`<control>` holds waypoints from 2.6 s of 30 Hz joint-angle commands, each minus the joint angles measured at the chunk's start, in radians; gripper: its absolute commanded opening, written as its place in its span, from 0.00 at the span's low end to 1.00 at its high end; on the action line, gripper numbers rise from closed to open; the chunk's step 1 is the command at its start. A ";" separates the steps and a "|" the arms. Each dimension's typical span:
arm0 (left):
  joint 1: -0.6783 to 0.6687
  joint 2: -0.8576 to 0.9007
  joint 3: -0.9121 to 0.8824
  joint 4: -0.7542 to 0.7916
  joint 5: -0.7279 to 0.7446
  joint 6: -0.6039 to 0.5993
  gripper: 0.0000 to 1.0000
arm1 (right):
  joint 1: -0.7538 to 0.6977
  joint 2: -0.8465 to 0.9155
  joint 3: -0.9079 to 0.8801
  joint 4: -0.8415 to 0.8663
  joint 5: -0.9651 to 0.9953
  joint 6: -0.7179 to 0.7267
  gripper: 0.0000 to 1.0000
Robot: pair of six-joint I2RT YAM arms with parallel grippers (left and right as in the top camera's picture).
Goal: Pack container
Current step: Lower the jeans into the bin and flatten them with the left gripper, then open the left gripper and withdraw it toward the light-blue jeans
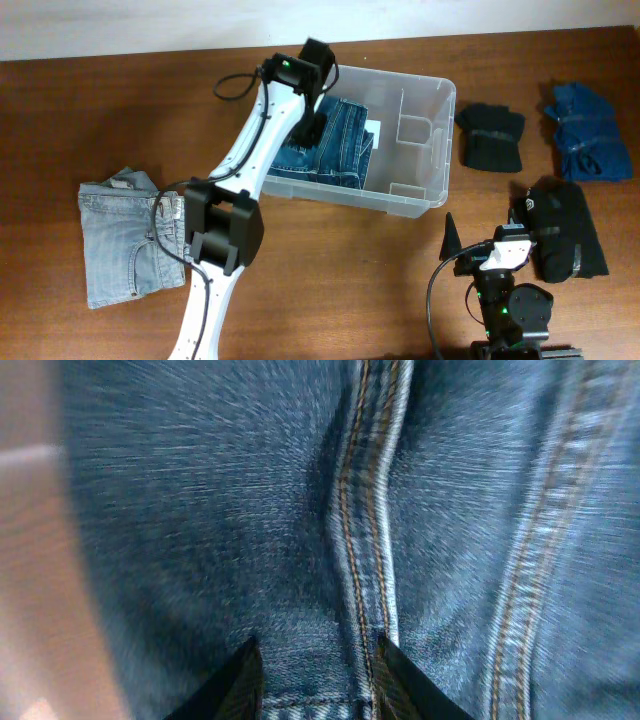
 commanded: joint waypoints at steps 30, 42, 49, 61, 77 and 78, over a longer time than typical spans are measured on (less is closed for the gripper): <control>0.031 0.000 0.311 -0.285 0.101 -0.027 0.48 | -0.006 -0.007 -0.005 -0.004 0.002 -0.003 0.98; 0.032 -0.240 0.065 -0.285 0.066 -0.028 0.48 | -0.006 -0.007 -0.005 -0.004 0.002 -0.003 0.98; 0.040 -0.250 -0.042 -0.274 -0.031 -0.099 0.48 | -0.006 -0.007 -0.005 -0.004 0.002 -0.003 0.98; 0.036 -0.250 -0.234 -0.285 -0.026 -0.144 0.48 | -0.006 -0.007 -0.005 -0.004 0.002 -0.003 0.98; -0.076 -0.279 -0.320 -0.285 0.050 -0.113 0.48 | -0.006 -0.007 -0.005 -0.004 0.002 -0.003 0.98; -0.076 -0.288 -0.344 -0.285 0.050 -0.113 0.48 | -0.006 -0.007 -0.005 -0.004 0.002 -0.003 0.98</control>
